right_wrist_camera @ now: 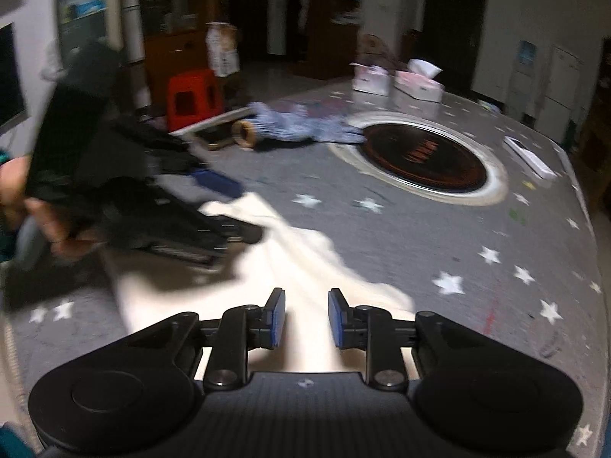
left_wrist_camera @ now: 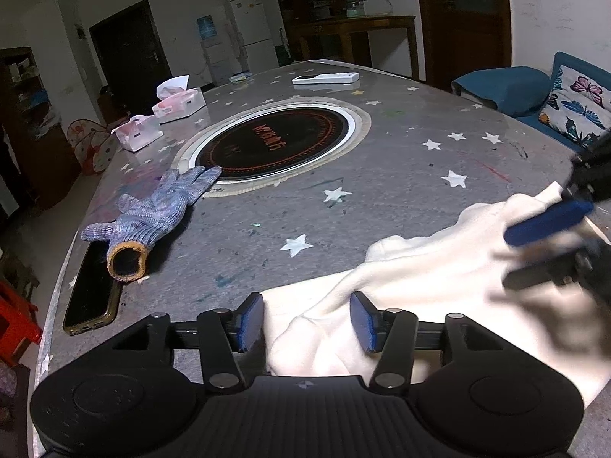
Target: Fold clothes
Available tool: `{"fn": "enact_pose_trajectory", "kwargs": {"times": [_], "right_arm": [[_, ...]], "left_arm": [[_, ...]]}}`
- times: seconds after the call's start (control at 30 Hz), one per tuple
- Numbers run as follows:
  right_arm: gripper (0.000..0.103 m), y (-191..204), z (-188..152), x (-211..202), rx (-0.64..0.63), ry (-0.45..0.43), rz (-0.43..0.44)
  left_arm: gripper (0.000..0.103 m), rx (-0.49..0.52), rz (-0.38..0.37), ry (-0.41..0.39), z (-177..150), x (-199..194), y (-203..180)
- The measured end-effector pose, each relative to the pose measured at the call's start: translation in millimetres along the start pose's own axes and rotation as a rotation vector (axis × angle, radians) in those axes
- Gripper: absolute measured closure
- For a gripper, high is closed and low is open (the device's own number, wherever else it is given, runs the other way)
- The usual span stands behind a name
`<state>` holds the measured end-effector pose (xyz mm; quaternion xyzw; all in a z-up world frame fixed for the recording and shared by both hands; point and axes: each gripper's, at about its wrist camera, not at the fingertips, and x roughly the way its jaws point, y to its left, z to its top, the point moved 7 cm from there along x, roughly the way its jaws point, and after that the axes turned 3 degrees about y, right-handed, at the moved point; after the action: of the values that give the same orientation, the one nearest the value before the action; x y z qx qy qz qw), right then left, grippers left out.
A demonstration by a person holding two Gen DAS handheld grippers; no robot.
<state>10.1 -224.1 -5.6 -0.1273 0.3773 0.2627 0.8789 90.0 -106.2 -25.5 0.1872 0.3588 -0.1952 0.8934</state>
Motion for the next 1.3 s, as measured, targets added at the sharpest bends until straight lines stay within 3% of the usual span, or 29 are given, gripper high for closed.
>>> {"fn": "enact_pose_trajectory", "kwargs": {"times": [0.13,0.27,0.5,0.67,0.83,1.03,1.3], "right_arm": [[0.074,31,-4,1,-0.072,0.007,0.060],[0.072,51,-15,7,-0.161,0.031,0.050],[0.072,51,-20,-17,-0.137,-0.020,0.050],[0.072,48,-36,-35,-0.100,-0.014,0.071],[0.071,32,-57,-47,-0.032,0.012,0.056],[0.071,16,-77,-53,-0.014,0.048,0.079],[0.071,9,-95,-75,-0.012,0.083,0.114]], "left_arm": [[0.046,-0.030,0.010,0.000,-1,-6,7],[0.045,-0.069,0.024,-0.016,-6,-23,20],[0.044,-0.087,0.009,-0.035,-33,-68,22],[0.045,-0.121,-0.016,0.021,-55,-66,17],[0.052,-0.200,-0.086,0.063,-65,-61,18],[0.060,-0.226,-0.176,0.088,-74,-68,5],[0.060,-0.138,-0.230,0.099,-87,-98,-26]]}}
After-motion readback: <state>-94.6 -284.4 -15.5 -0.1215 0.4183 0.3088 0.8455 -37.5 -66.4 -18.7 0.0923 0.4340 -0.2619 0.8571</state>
